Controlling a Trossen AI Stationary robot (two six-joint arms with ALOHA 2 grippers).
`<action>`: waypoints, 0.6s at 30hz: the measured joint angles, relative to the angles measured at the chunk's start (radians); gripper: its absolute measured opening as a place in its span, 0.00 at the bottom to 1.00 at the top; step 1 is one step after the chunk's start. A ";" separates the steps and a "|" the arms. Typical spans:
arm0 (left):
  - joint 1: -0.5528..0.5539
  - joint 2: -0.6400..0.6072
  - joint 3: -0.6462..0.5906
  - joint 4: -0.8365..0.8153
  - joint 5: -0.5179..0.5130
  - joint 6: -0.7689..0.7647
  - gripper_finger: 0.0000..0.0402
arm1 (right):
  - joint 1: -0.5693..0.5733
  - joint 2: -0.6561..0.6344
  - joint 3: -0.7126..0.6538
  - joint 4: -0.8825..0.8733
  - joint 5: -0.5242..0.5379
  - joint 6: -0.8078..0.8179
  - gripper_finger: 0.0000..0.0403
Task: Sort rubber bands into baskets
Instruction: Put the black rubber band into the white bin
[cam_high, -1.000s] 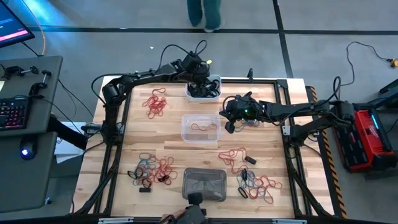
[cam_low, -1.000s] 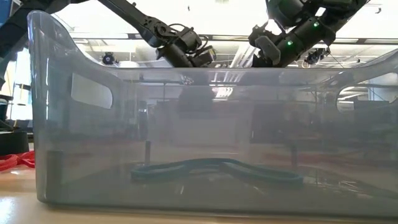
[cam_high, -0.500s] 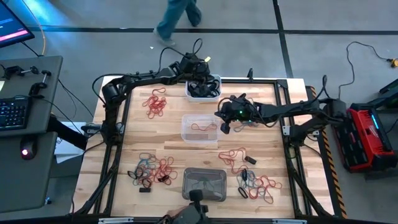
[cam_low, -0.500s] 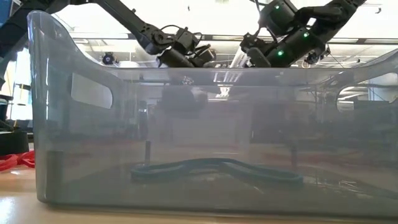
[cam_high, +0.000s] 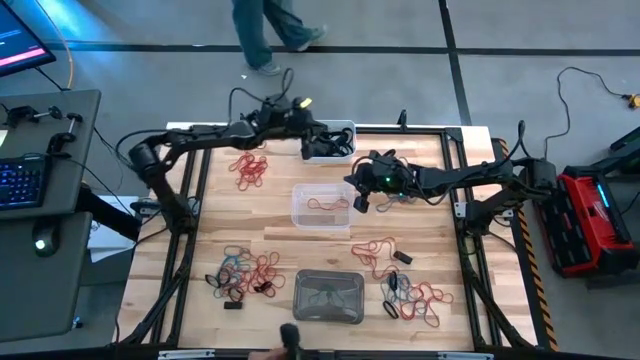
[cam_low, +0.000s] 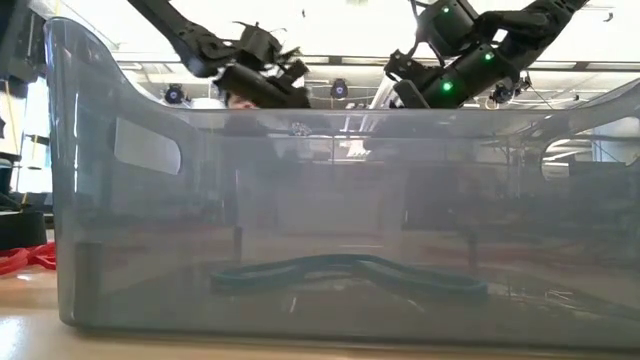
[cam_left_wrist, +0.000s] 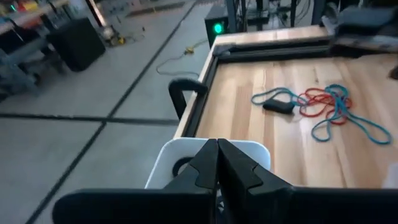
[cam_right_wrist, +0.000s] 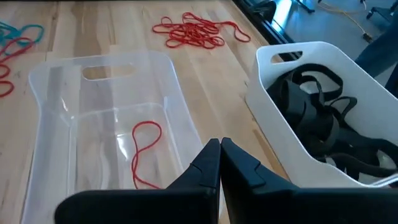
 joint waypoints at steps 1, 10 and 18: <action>-0.003 -0.031 -0.028 0.009 -0.002 0.001 0.00 | 0.000 0.000 0.000 0.007 -0.001 -0.002 0.00; -0.053 -0.342 -0.243 -0.009 -0.015 0.011 0.00 | 0.003 0.000 -0.079 0.212 -0.093 -0.040 0.00; -0.172 -0.557 -0.301 -0.273 -0.015 0.006 0.00 | 0.004 0.000 -0.126 0.276 -0.093 -0.002 0.00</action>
